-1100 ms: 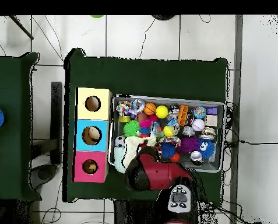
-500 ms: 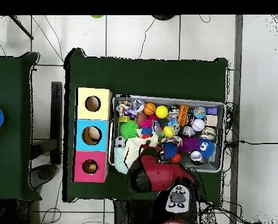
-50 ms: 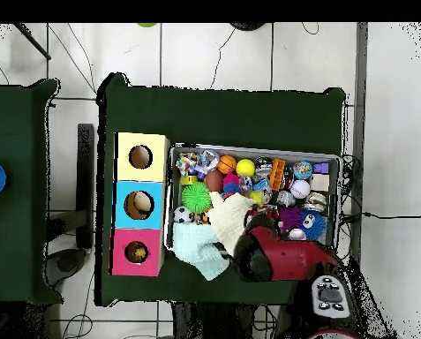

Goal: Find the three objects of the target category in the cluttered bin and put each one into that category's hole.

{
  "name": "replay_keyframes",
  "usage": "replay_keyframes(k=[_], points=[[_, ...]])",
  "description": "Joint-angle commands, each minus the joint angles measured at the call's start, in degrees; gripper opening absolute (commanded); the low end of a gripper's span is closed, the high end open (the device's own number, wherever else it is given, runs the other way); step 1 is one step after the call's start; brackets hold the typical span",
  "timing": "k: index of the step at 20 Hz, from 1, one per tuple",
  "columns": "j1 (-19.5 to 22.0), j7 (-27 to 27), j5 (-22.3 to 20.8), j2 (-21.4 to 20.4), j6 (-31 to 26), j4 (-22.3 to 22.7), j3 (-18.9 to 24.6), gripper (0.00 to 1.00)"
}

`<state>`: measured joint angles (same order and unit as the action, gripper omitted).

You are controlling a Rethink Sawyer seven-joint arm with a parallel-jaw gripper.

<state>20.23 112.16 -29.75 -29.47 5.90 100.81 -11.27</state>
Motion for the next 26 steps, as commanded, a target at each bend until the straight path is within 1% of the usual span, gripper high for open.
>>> replay_keyframes(k=[1, 4, 8, 10, 12, 13, 14, 15, 16, 17, 18, 19, 22, 23, 26], points=[[6.8, -9.7, -8.1, 1.7, -10.8, -9.4, 10.3, 1.0], [8.7, -10.5, -9.9, 1.2, -13.1, -10.1, 12.2, 1.0], [11.0, -12.1, -11.7, -0.9, -16.7, -10.3, 14.9, 1.0], [11.4, -12.3, -12.1, -1.9, -18.4, -9.9, 15.9, 1.0], [13.0, -13.4, -11.4, -3.4, -21.5, -8.3, 18.5, 1.0], [14.7, -13.9, -10.4, -4.4, -23.4, -6.4, 20.9, 1.0], [16.2, -14.0, -9.8, -5.2, -23.9, -4.9, 23.1, 1.0], [19.3, -14.5, -8.2, -6.5, -24.8, -2.0, 27.4, 1.0], [20.2, -14.4, -7.7, -7.5, -25.3, -0.7, 29.1, 1.0], [22.5, -14.5, -5.6, -8.8, -27.0, 1.8, 32.6, 1.0], [22.6, -14.3, -5.2, -9.9, -27.6, 2.7, 33.5, 1.0], [22.5, -14.1, -3.6, -11.5, -29.9, 4.0, 34.4, 1.0], [21.6, -12.1, -1.5, -14.7, -33.6, 6.0, 35.2, 1.0], [21.0, -10.7, -1.0, -15.5, -33.7, 6.7, 35.5, 1.0], [20.5, -7.5, -0.2, -16.0, -32.9, 8.1, 36.3, 1.0]])
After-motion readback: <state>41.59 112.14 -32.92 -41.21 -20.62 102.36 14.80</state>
